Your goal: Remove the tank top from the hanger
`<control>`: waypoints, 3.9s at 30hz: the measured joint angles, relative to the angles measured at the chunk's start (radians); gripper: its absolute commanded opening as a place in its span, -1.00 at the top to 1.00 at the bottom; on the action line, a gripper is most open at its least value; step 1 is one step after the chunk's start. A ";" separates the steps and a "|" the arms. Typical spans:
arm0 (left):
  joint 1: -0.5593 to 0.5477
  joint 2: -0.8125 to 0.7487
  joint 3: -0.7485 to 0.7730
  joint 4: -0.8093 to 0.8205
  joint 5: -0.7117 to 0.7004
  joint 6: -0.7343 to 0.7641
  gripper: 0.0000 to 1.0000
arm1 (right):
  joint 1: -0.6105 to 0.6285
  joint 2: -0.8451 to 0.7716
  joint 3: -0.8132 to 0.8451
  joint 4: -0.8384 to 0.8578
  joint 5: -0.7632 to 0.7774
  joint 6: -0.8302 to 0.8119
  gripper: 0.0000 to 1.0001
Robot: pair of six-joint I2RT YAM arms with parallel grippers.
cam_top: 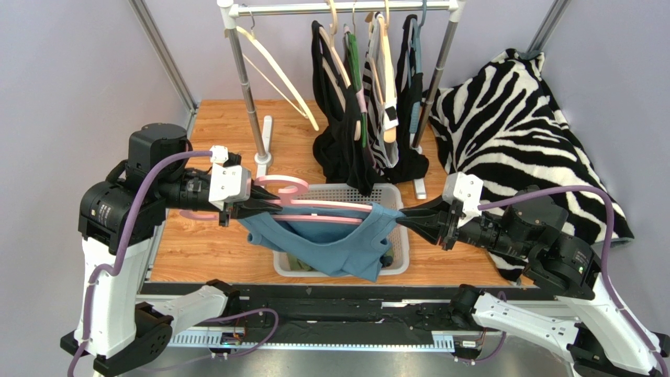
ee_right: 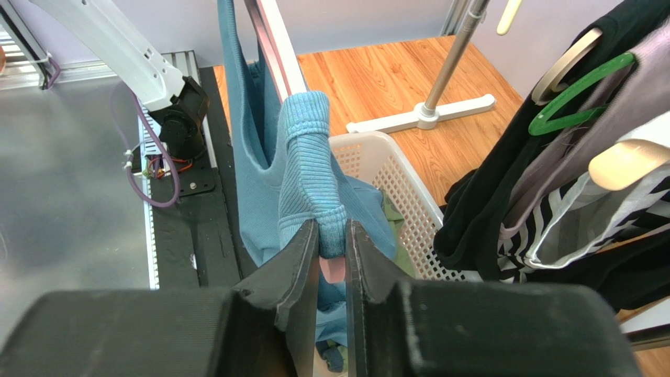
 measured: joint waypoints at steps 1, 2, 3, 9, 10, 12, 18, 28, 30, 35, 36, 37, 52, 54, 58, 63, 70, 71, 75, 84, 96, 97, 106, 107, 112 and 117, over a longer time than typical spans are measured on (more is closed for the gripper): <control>0.000 -0.002 -0.002 0.000 0.000 0.000 1.00 | 0.000 -0.002 0.000 0.000 0.000 0.000 0.68; 0.000 -0.003 -0.004 0.000 0.001 0.000 1.00 | 0.000 -0.003 0.000 0.000 0.000 0.000 0.67; 0.000 -0.004 -0.005 0.001 0.001 0.000 1.00 | 0.001 -0.005 0.000 0.000 0.000 -0.001 0.68; 0.000 -0.005 -0.011 0.003 0.000 0.000 1.00 | 0.002 -0.023 0.000 -0.003 0.013 -0.003 0.25; 0.000 -0.005 -0.011 0.003 0.000 0.000 1.00 | 0.002 -0.028 0.000 -0.003 0.021 -0.002 0.23; 0.000 -0.005 -0.011 0.002 -0.005 0.000 1.00 | 0.002 -0.042 -0.003 0.000 0.040 -0.002 0.19; 0.000 -0.003 -0.011 0.002 -0.019 -0.001 1.00 | 0.001 -0.150 -0.109 0.013 0.075 0.050 0.14; 0.000 0.023 0.008 0.000 -0.024 -0.008 1.00 | 0.002 -0.217 -0.286 0.128 -0.003 0.190 0.16; 0.000 0.024 0.008 0.000 -0.026 -0.009 1.00 | 0.002 -0.194 -0.294 0.156 -0.021 0.204 0.17; 0.000 0.024 0.008 0.000 -0.033 -0.010 1.00 | 0.002 -0.137 -0.294 0.234 -0.062 0.227 0.18; 0.000 0.024 0.008 0.000 -0.033 -0.010 1.00 | 0.001 -0.129 -0.294 0.249 -0.070 0.232 0.19; 0.000 0.024 0.008 0.000 -0.033 -0.010 1.00 | 0.002 -0.121 -0.295 0.263 -0.077 0.235 0.20; 0.000 0.023 0.008 0.000 -0.033 -0.013 1.00 | 0.002 -0.034 -0.299 0.383 -0.113 0.256 0.88; 0.000 0.023 0.008 0.000 -0.033 -0.013 1.00 | 0.002 -0.034 -0.302 0.386 -0.110 0.256 0.91; 0.000 0.018 0.008 0.000 -0.033 -0.013 1.00 | 0.002 -0.063 -0.351 0.390 -0.082 0.259 0.58; 0.000 0.015 0.008 0.000 -0.033 -0.013 1.00 | 0.001 -0.123 -0.414 0.377 -0.040 0.277 0.29; 0.000 0.015 0.008 0.000 -0.033 -0.013 1.00 | 0.002 -0.175 -0.423 0.371 -0.015 0.284 0.28; 0.000 0.015 0.008 0.000 -0.033 -0.013 1.00 | 0.002 -0.175 -0.423 0.371 -0.014 0.284 0.28; 0.000 0.014 0.008 0.000 -0.033 -0.013 1.00 | 0.002 -0.172 -0.423 0.355 -0.005 0.280 0.27; 0.001 0.006 0.008 0.000 -0.033 -0.013 1.00 | 0.002 -0.175 -0.363 0.287 0.039 0.241 0.22; 0.003 0.003 0.008 0.000 -0.033 -0.013 1.00 | 0.002 -0.142 -0.346 0.298 0.035 0.230 0.24; 0.003 0.003 0.008 0.000 -0.033 -0.013 1.00 | 0.002 -0.132 -0.345 0.303 0.031 0.230 0.24; 0.008 0.003 0.005 0.001 -0.032 -0.013 1.00 | 0.002 -0.058 -0.319 0.374 -0.015 0.232 0.66; 0.008 0.002 0.005 0.001 -0.032 -0.013 1.00 | 0.002 -0.054 -0.316 0.384 -0.019 0.232 0.74; 0.008 0.000 0.002 0.000 -0.028 -0.013 1.00 | 0.002 -0.050 -0.309 0.405 -0.031 0.232 1.00; 0.008 -0.003 -0.002 0.001 -0.028 -0.012 1.00 | 0.002 -0.078 -0.309 0.398 -0.010 0.232 1.00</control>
